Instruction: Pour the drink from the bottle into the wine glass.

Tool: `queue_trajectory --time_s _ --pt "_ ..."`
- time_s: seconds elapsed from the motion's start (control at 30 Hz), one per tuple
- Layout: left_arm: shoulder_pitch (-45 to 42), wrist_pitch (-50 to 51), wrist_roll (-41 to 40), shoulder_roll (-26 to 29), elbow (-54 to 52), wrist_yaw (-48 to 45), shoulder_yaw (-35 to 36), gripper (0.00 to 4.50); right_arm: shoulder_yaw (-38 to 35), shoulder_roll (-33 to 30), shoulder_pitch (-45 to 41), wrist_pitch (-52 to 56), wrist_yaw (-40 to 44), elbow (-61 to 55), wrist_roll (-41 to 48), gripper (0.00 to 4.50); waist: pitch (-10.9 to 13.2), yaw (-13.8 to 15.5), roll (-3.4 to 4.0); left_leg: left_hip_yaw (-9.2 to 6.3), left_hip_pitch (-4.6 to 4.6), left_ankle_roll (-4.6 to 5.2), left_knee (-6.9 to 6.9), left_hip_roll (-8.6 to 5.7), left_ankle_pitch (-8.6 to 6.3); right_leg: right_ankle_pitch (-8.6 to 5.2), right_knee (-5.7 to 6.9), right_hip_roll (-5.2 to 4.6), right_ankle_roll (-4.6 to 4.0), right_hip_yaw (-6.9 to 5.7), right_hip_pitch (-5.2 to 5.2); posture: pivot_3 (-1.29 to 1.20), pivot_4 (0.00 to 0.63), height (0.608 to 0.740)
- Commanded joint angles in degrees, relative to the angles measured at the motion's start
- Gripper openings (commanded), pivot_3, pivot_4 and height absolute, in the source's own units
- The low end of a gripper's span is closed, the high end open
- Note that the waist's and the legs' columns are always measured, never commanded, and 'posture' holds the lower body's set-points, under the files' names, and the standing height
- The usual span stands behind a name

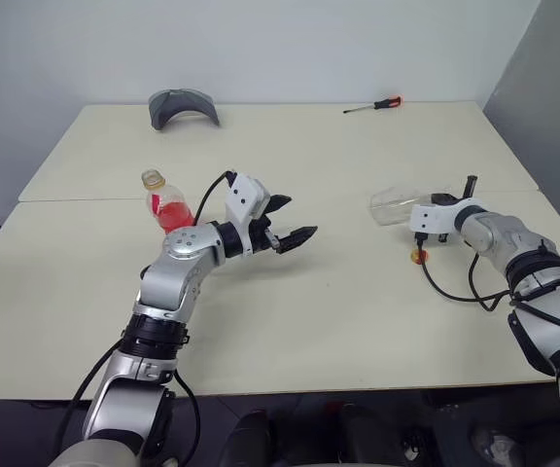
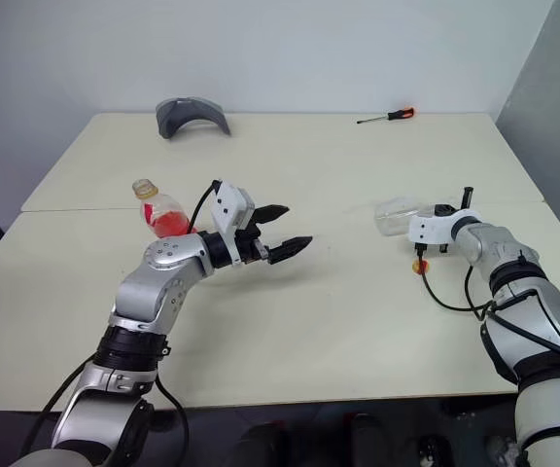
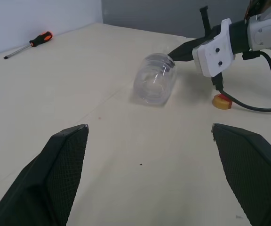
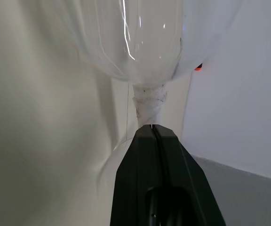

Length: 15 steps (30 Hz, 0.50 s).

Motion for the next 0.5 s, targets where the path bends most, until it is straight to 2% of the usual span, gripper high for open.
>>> queue_trajectory --time_s 0.03,0.23,0.5 --pt "-0.6 -1.1 0.0 -0.3 -1.7 0.4 0.7 4.50 -0.4 -1.6 -1.6 -0.8 -0.6 0.1 0.3 0.02 0.0 0.0 0.00 0.00 0.00 0.00 0.00 0.00 0.00 0.00 0.00 0.00 0.00 0.00 0.00 0.00 0.150 0.740" --pt "-0.4 -1.4 0.2 -0.8 -1.8 0.4 0.6 4.50 -1.8 -3.3 0.6 -2.7 0.7 -1.0 2.2 0.02 0.0 0.0 0.00 0.00 -0.01 0.00 0.00 0.00 0.00 0.00 0.00 0.00 0.00 0.00 0.00 0.00 0.150 0.740" --pt "-0.1 -2.3 0.1 -1.3 -1.4 0.5 0.6 4.50 -6.9 -7.3 6.9 -8.2 4.1 -9.9 8.4 0.02 0.0 0.0 0.00 0.01 -0.01 0.00 0.01 0.00 0.00 0.00 0.00 0.00 0.00 0.00 0.00 0.00 0.150 0.740"
